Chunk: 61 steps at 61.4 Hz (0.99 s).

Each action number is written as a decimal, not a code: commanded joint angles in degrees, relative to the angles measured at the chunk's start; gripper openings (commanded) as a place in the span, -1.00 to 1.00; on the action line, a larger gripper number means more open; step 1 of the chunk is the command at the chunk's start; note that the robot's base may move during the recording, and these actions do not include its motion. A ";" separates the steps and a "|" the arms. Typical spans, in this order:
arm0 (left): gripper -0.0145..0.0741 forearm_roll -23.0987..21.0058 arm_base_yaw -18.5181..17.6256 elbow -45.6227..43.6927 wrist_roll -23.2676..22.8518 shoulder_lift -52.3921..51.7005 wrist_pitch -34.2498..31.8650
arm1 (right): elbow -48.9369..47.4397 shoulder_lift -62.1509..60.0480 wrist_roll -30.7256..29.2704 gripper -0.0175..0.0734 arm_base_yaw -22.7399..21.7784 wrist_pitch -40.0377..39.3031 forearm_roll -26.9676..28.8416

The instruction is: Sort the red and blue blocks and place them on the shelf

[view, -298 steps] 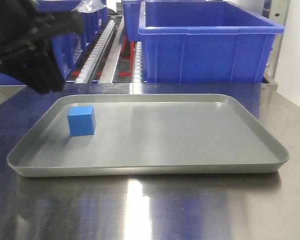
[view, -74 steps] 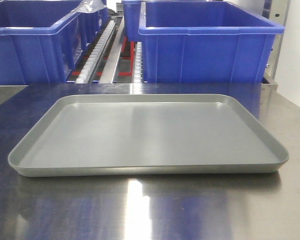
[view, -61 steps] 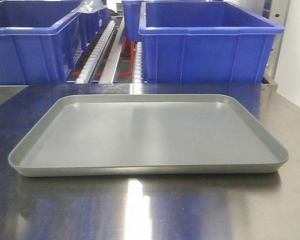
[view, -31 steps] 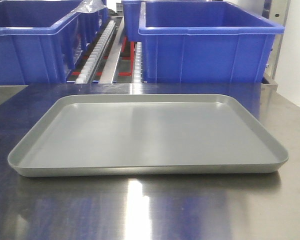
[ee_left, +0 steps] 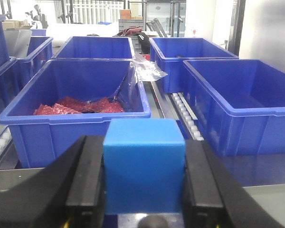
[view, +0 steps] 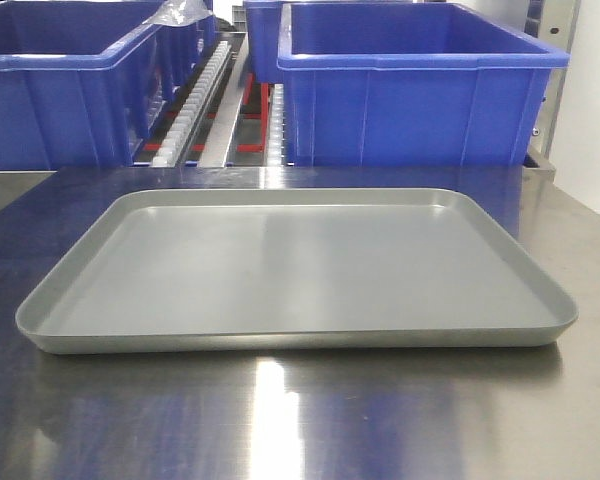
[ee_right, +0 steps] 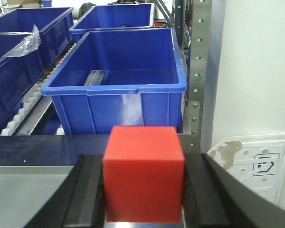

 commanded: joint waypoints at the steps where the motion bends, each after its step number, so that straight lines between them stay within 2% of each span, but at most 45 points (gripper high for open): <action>1: -0.21 0.10 0.09 -1.61 -0.09 0.50 -5.32 | -1.63 0.27 -0.59 -0.51 -0.32 -4.88 -0.53; 61: -0.21 0.10 0.09 -1.61 -0.09 0.50 -5.32 | -1.63 0.27 -0.59 -0.51 -0.32 -4.88 -0.53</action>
